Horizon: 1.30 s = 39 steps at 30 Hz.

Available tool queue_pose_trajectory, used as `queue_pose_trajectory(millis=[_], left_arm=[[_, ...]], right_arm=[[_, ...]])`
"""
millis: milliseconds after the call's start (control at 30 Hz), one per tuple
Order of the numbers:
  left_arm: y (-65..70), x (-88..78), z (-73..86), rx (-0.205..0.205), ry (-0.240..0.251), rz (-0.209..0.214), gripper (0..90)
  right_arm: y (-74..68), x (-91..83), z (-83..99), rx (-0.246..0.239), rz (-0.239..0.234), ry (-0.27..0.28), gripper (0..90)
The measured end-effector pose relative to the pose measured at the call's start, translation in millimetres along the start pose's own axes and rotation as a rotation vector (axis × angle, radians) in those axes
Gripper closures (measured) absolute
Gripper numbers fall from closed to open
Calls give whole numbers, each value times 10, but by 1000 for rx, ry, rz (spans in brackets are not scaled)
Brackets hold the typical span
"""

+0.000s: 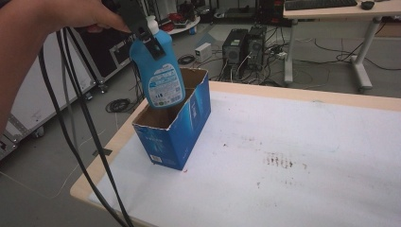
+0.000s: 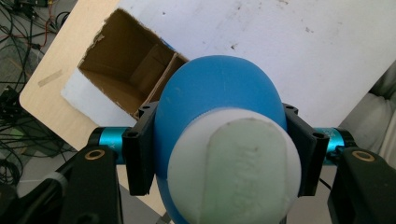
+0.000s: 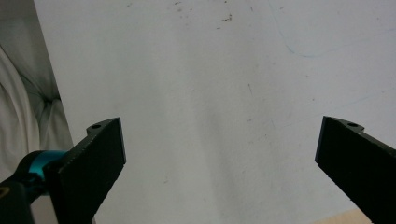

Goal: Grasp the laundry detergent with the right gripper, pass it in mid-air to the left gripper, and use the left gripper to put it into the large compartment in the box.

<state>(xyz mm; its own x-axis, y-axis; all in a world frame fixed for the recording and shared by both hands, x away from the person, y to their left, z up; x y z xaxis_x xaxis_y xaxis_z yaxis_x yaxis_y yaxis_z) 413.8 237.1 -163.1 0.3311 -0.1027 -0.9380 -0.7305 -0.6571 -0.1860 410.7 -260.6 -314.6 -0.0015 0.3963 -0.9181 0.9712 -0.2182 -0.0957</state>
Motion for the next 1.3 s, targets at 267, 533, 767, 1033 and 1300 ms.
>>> queue_pose_trajectory(millis=[267, 533, 767, 1033, 1300], left_arm=[[3, 298, 139, 18, -18, 9, 380], [37, 691, 252, 33, -42, 33, 379], [66, 1025, 300, 44, -61, 52, 380], [70, 1307, 368, 51, -95, 47, 379], [101, 1487, 420, 62, -120, 52, 379]], right_arm=[[10, 64, -4, -1, -7, -11, 10], [23, 121, 20, 8, -15, -14, 10], [22, 181, 65, 24, -28, -18, 10], [25, 204, 92, 28, -32, -18, 10], [22, 226, 106, 33, -37, -20, 10]])
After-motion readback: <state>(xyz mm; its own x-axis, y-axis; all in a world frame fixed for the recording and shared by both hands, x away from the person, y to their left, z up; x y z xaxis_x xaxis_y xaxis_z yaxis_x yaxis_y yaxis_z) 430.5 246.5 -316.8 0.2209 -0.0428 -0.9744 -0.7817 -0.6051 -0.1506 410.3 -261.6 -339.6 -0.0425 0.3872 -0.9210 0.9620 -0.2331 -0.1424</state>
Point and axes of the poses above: each handheld gripper's, and its own axes: x roughly forward along the jaws, z roughly out of its underside, y roughly to its right, the point moved 5 cm from there along x, roughly forward along the jaws, and after that the axes turned 6 degrees about -z, right-handed, at the moved point
